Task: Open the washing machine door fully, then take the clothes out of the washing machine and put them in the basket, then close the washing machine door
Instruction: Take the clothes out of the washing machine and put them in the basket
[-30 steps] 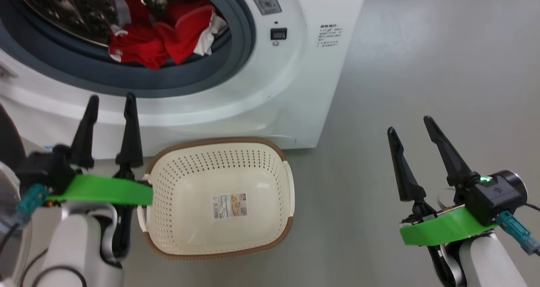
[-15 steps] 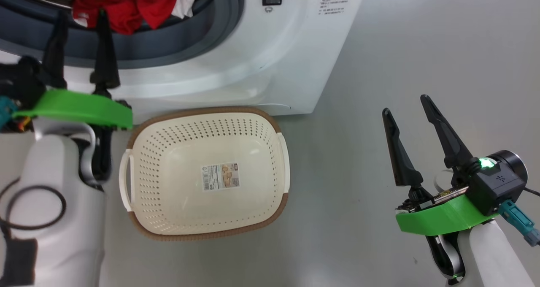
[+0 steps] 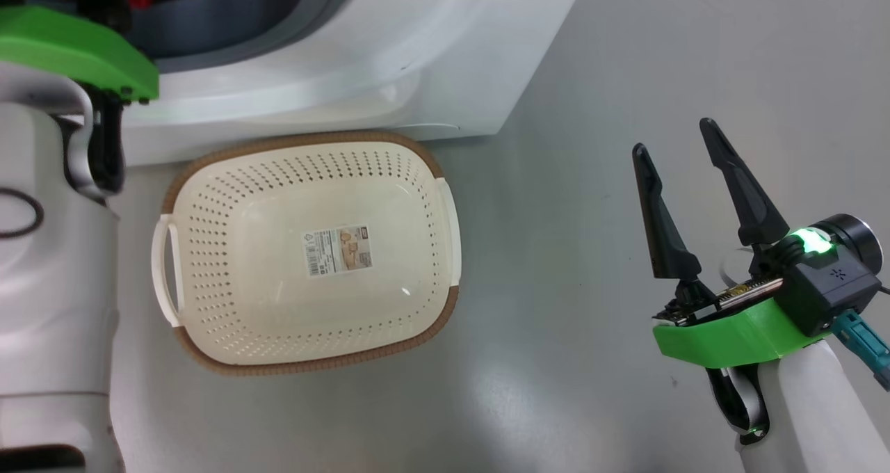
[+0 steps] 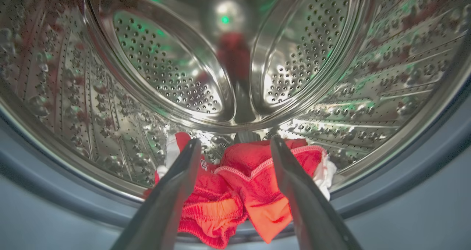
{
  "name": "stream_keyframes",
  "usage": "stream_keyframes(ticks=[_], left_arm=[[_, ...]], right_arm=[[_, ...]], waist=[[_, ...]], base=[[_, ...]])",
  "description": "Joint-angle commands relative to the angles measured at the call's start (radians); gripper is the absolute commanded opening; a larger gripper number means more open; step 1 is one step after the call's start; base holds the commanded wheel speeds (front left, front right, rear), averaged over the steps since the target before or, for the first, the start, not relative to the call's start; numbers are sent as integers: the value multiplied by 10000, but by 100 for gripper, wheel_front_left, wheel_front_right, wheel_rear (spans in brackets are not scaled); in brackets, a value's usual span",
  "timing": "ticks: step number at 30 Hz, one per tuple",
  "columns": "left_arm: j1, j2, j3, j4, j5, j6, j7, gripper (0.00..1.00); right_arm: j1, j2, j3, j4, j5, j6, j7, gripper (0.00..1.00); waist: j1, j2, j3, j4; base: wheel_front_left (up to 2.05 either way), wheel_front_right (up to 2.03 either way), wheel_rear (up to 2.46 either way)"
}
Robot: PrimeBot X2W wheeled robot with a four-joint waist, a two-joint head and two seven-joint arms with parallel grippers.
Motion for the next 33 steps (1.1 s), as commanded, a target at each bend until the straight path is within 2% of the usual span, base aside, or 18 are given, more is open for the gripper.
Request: stream_keyframes(ticks=[1,5,11,22,26,33], left_arm=[[-151,561,140,-120,88,73,56,100],[-826,690,40,612,127,139,457,100],[-1637,963,-146,1648,329,469,1067,100],[-2313,1316,-646,2996,755,1043,2336,100],[-2345,1393,-869,3355,908,1147,2738,100],[-2402,1494,-1068,3795,916,1047,3316,100]], right_arm=[[-59,19,264,-280,-97,65,-63,100],[-199,19,583,-165,17,65,-63,100],[-324,19,812,-59,149,65,-63,100],[-414,18,1315,132,355,65,-63,100],[-414,18,1323,132,370,65,-63,100],[-435,18,1359,91,446,65,-63,100]], waist=[[0,0,249,-126],[0,0,407,-232],[0,0,542,-420],[0,0,642,-598],[0,0,620,-595],[0,0,635,-674]], base=[[0,0,0],[0,0,0],[0,0,0],[0,0,0],[0,0,0],[0,0,0]])
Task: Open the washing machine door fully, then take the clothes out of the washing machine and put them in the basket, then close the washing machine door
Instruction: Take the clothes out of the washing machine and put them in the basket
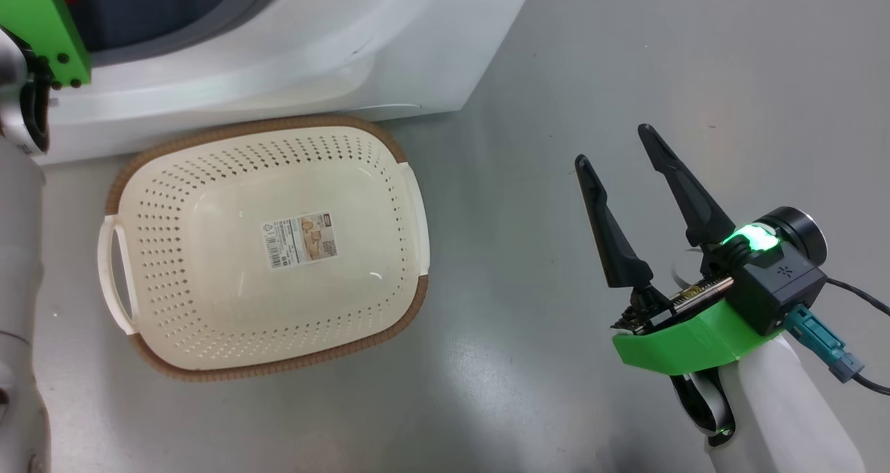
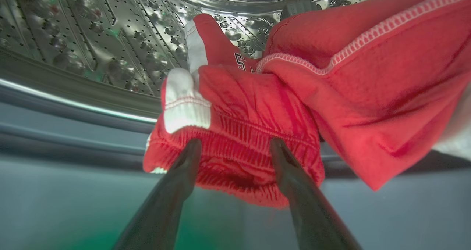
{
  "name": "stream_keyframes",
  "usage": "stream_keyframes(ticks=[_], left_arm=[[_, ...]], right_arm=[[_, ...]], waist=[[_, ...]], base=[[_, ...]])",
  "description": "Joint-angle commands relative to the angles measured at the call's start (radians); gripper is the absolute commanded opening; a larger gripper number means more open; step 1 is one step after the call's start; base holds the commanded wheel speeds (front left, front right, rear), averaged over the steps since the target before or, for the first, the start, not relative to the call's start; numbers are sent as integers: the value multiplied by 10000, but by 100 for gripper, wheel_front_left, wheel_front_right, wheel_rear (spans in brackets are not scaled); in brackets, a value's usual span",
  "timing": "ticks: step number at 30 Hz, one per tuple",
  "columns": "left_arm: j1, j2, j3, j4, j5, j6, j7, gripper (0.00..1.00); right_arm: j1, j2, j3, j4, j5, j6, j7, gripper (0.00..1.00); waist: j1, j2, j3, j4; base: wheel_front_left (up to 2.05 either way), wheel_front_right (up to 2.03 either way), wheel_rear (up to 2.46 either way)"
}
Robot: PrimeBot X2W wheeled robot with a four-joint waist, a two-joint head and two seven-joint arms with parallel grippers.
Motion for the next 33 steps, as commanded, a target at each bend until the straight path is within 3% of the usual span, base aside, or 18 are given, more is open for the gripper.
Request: stream_keyframes(ticks=[1,4,5,6,11,33], left_arm=[[-71,585,-25,-43,104,-6,129,100],[-88,599,-166,29,169,-31,188,100],[-92,596,-206,69,176,-63,246,78],[-97,589,-243,107,176,-113,310,0],[-112,594,-336,53,163,-208,89,0],[722,352,-476,-932,-180,-382,-3542,0]], right_arm=[[-28,36,275,-246,112,65,-63,100],[-29,36,300,-248,155,65,-63,100],[-29,36,301,-249,172,65,-63,100],[-29,36,301,-251,185,65,-63,100],[-24,36,288,-275,221,65,-63,100],[107,36,83,-100,121,65,-63,100]], waist=[[0,0,20,-31],[0,0,26,-66],[0,0,25,-76],[0,0,26,-86],[0,0,27,-102],[0,0,-366,361]], base=[[0,0,0],[0,0,0],[0,0,0],[0,0,0],[0,0,0],[0,0,0]])
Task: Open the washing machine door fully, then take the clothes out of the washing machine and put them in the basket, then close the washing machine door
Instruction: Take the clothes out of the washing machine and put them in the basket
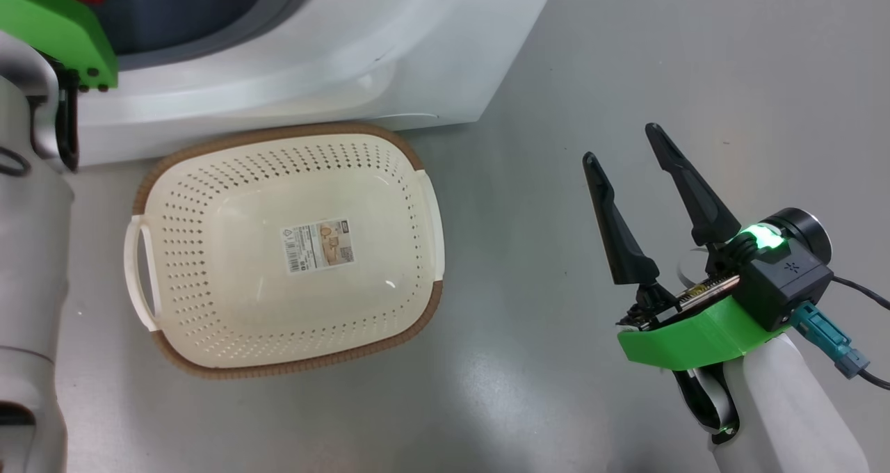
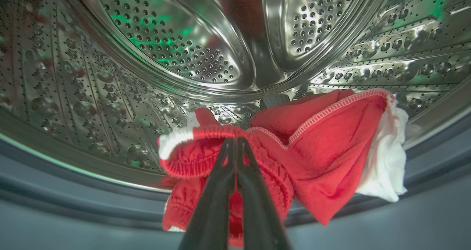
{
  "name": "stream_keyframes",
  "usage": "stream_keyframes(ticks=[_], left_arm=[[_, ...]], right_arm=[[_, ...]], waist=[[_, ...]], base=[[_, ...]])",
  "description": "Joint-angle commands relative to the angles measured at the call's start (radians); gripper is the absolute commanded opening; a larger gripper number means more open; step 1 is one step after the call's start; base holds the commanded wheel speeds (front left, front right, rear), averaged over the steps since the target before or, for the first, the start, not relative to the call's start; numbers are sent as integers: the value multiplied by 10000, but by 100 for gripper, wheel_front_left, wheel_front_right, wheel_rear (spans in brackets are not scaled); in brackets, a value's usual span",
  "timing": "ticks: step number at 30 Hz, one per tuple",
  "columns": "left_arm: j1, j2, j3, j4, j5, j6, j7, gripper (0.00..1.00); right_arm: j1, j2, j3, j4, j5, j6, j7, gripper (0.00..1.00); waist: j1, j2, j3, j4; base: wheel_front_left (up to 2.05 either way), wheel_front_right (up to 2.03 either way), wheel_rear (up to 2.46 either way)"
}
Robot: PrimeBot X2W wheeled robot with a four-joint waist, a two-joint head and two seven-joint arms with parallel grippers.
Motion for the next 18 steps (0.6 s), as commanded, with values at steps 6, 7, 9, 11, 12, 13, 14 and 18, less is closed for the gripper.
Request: stream_keyframes(ticks=[6,7,9,11,12,13,14,18], left_arm=[[712,392,123,-937,-94,175,-405,0],[1006,389,155,-1315,-103,243,-441,0],[1333,371,201,-1857,-99,325,-454,0],[1749,357,275,-2552,-94,393,-458,0],[1975,352,327,-2901,-103,417,-459,0],[2200,361,366,-3213,-95,445,-459,0],[2435,356,399,-3529,-84,476,-460,0],[3346,327,508,-4770,-26,617,-461,0]], right_arm=[[208,38,148,-187,-54,63,-63,100],[265,38,129,-186,-64,63,-63,100],[324,38,104,-175,-73,63,-63,100],[391,38,96,-173,-76,63,-63,100],[425,38,97,-166,-78,63,-63,100],[452,38,98,-155,-76,63,-63,100],[483,38,90,-146,-72,63,-63,100],[608,38,50,-131,-72,63,-63,100]], waist=[[0,0,-326,192],[0,0,-456,233],[0,0,-590,283],[0,0,-737,325],[0,0,-815,340],[0,0,-888,349],[0,0,-969,367],[0,0,-1262,450]], base=[[0,0,0],[0,0,0],[0,0,0],[0,0,0],[0,0,0],[0,0,0],[0,0,0],[0,0,0]])
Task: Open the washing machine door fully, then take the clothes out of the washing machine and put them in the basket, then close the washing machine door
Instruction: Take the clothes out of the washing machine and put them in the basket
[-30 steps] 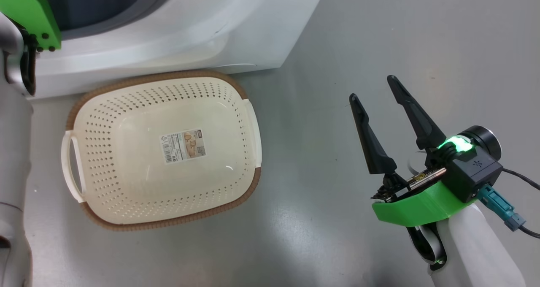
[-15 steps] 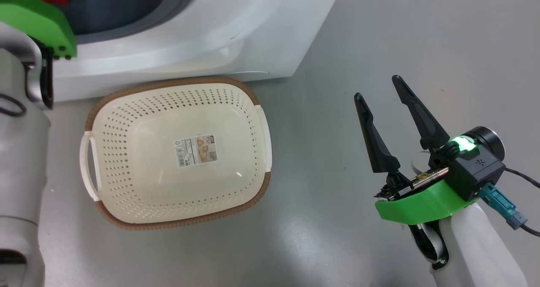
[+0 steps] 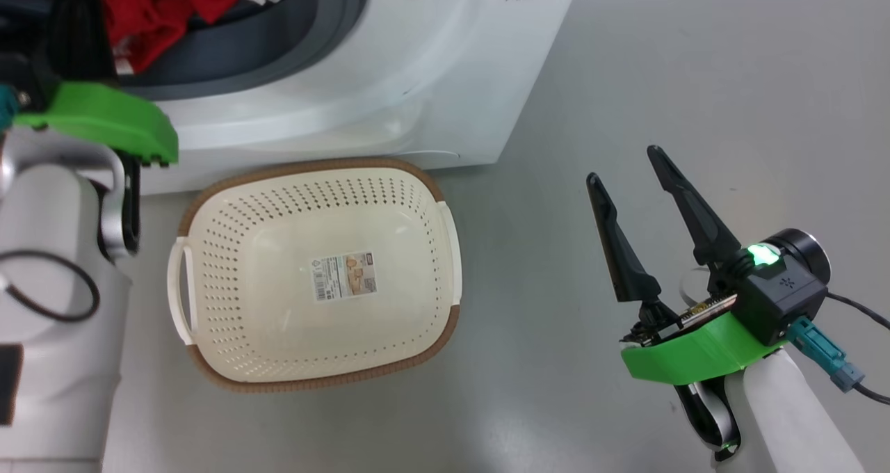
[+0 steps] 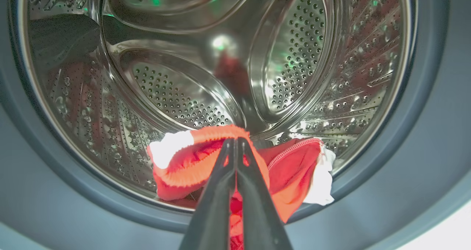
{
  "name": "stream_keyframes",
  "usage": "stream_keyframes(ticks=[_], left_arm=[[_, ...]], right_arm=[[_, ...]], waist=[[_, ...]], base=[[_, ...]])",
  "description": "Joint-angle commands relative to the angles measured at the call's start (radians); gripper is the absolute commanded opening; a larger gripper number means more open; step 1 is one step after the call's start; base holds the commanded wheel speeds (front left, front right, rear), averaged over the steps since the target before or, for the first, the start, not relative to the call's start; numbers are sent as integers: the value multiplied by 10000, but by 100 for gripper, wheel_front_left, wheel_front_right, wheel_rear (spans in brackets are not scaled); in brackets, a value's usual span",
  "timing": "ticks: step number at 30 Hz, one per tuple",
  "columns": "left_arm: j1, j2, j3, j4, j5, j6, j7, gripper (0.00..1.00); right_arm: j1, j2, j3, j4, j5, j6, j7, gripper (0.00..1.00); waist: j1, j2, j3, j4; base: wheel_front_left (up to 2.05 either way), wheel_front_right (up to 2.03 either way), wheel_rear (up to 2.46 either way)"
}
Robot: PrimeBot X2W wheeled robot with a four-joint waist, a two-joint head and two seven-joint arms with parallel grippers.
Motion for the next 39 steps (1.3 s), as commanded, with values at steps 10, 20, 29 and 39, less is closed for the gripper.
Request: stream_keyframes(ticks=[10,20,29,39], left_arm=[[1743,366,392,-2234,-21,156,-119,0],[3338,294,208,-3876,-150,262,139,0],[4721,225,-38,-5809,-147,588,828,0],[5778,211,-301,-7559,-165,827,1524,0]], right_arm=[[346,40,59,-199,26,65,-63,100],[506,40,-51,-149,46,65,-63,100],[686,37,-179,-172,15,65,-63,100],[767,31,-171,-139,6,65,-63,100]], waist=[[0,0,-706,240],[0,0,-1269,298],[0,0,-1689,388],[0,0,-1934,444]], base=[[0,0,0],[0,0,0],[0,0,0],[0,0,0]])
